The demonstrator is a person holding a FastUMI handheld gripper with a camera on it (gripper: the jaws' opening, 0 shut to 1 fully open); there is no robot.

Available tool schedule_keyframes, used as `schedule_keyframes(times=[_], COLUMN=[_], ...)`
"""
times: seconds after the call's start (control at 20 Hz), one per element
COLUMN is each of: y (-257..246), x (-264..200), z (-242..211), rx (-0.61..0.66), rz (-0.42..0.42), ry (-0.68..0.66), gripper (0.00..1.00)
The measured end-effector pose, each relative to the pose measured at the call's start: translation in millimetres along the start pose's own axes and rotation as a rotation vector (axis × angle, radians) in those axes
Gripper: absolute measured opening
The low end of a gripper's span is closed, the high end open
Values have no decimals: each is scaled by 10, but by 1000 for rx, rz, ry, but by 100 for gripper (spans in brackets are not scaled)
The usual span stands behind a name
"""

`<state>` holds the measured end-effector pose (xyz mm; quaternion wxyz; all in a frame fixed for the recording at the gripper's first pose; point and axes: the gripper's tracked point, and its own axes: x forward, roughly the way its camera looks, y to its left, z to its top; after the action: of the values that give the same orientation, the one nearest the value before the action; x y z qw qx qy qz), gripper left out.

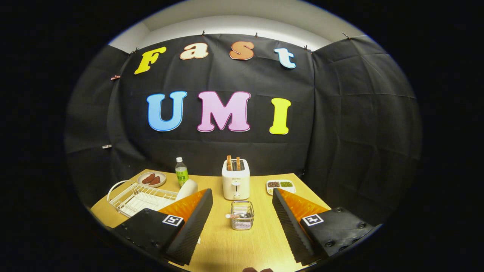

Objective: Take the plate from the dish rack, then take the spoon from the basket and place it into the plate.

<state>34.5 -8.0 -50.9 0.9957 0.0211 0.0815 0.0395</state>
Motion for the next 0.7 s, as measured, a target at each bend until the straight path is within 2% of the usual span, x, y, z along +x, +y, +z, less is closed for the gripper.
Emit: schedule_keyframes(times=[0.3,0.45,0.7], y=[395,725,1176], x=[160,376,804], z=[-111,-126,-301], rx=[-22,-35,-76], rz=[88,151,191], ry=[87,131,213], gripper=[98,98,98])
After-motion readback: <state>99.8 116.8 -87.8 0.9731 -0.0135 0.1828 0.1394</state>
